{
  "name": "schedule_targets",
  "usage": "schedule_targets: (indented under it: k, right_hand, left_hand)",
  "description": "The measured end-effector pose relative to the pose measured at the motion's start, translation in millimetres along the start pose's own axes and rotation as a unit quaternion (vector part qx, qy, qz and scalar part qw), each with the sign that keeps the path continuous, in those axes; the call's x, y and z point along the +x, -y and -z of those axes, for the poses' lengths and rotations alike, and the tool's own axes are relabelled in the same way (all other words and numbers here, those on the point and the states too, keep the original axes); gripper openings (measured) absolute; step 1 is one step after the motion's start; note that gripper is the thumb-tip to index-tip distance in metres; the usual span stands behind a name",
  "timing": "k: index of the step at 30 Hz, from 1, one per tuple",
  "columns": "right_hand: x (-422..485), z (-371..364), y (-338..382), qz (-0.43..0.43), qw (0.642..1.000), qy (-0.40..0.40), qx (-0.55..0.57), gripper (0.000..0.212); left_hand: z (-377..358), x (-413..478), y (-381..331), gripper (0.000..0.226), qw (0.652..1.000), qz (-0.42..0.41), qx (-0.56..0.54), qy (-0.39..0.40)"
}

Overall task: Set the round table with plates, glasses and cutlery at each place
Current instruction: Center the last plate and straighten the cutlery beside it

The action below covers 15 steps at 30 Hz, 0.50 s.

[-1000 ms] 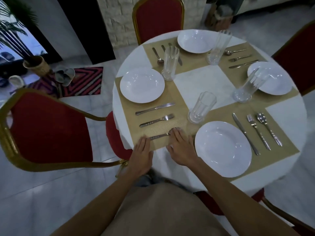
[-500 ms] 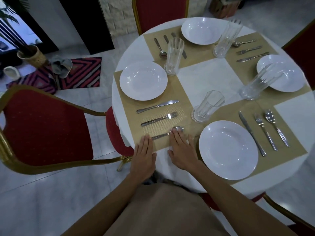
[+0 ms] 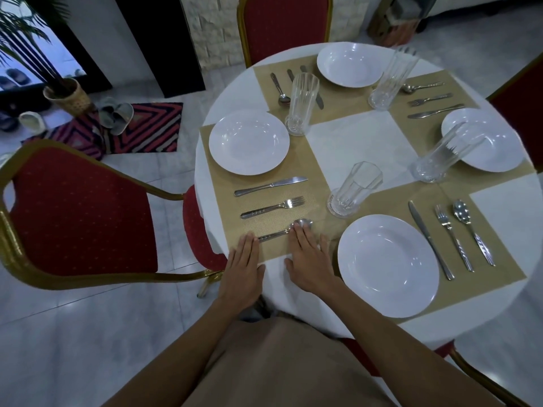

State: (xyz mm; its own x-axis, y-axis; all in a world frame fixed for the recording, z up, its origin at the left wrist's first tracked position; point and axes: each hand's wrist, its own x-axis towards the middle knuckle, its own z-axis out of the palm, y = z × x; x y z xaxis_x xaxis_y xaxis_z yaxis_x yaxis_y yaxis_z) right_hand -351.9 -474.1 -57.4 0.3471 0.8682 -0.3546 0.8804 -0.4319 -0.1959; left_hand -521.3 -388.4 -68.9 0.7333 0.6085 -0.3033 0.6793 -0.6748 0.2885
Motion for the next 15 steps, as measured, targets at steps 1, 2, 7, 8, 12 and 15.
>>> schedule_targets:
  k: [1,2,7,8,12,15]
  right_hand:
    - [0.2,0.2,0.1,0.0,1.0,-0.001,0.002,0.076]
    - [0.5,0.1,0.3,0.0,1.0,-0.002,0.004,0.076]
    - [-0.9,-0.4,1.7,0.0,1.0,-0.002,-0.002,0.075]
    - [-1.1,-0.2,1.9,-0.001,1.0,-0.002,-0.001,0.075]
    - [-1.7,3.5,2.4,0.0,1.0,-0.005,0.006,0.073]
    - [-3.9,8.8,2.5,0.01,1.0,-0.019,0.01,0.07]
  left_hand:
    - [0.1,0.0,0.1,0.062,1.0,0.0,-0.005,-0.001]
    - [0.2,0.0,0.0,0.062,1.0,0.002,-0.011,-0.002]
    - [-1.3,-0.4,-0.2,0.063,1.0,0.007,-0.012,-0.006]
    - [-1.8,-0.6,-0.6,0.063,1.0,0.009,-0.014,-0.007]
    - [-2.8,1.0,-2.0,0.063,1.0,0.012,-0.021,-0.009]
    - [-2.3,0.5,-1.6,0.065,1.0,0.014,-0.022,-0.011]
